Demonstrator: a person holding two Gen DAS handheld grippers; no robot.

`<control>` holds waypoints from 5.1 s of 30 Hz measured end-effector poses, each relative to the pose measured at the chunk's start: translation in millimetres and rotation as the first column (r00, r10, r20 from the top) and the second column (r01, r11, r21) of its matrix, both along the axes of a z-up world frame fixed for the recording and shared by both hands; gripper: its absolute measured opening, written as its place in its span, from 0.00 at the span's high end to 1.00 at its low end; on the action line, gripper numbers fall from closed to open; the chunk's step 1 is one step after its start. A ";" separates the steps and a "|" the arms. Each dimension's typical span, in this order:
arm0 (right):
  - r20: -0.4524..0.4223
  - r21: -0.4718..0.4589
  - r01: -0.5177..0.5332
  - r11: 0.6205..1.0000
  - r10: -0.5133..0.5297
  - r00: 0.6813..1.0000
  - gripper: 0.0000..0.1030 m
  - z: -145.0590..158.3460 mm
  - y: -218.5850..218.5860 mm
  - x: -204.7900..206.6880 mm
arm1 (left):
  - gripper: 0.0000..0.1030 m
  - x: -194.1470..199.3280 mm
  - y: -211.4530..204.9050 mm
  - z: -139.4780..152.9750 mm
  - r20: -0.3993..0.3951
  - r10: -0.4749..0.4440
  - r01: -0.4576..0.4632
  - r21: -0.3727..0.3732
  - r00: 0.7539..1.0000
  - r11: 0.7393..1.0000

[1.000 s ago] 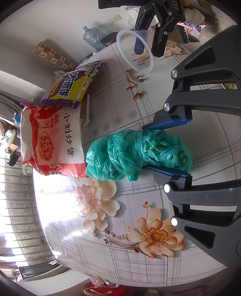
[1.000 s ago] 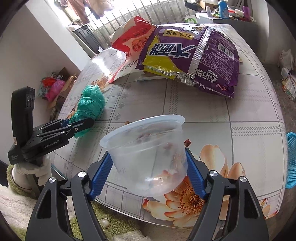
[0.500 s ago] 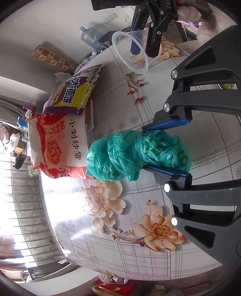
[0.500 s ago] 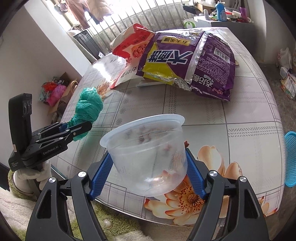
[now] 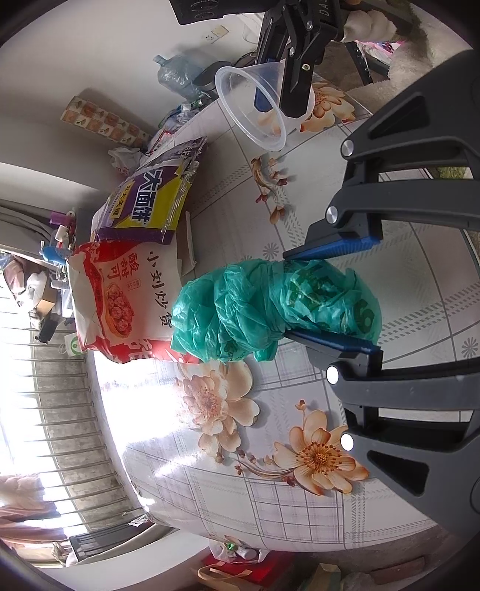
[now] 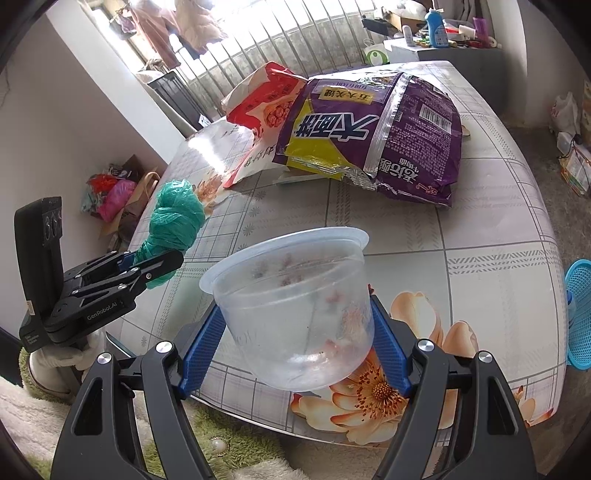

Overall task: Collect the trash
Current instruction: 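Grasp the clear plastic cup with the right tool while the left tool grasps the green bag, then carry cup and green bag to the blue wastebasket and open both tools, then return both tools to the table toward the snack bags, then grasp the purple noodle packet with the right tool while the left tool grasps the red-white bag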

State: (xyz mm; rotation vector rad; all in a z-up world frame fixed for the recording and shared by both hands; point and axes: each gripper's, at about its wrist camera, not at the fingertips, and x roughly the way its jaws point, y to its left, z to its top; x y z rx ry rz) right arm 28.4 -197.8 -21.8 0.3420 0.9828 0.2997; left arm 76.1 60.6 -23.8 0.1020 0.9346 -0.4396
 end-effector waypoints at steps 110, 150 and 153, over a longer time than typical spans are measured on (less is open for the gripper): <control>0.136 0.011 0.933 0.359 -0.925 0.354 0.16 -52.4 -409.3 -134.5 | 0.17 -4.2 -495.2 38.7 0.075 -0.743 0.731 -0.268 0.665 0.627; 0.237 0.084 0.354 0.932 -0.363 0.901 0.17 53.4 -126.0 64.7 | 0.09 109.0 8.0 29.3 0.141 0.189 -0.121 -0.388 0.972 0.914; 0.161 0.140 0.355 0.924 -0.375 0.913 0.24 40.3 -132.4 97.2 | 0.09 133.7 23.8 18.5 0.085 0.247 -0.202 -0.351 0.965 0.914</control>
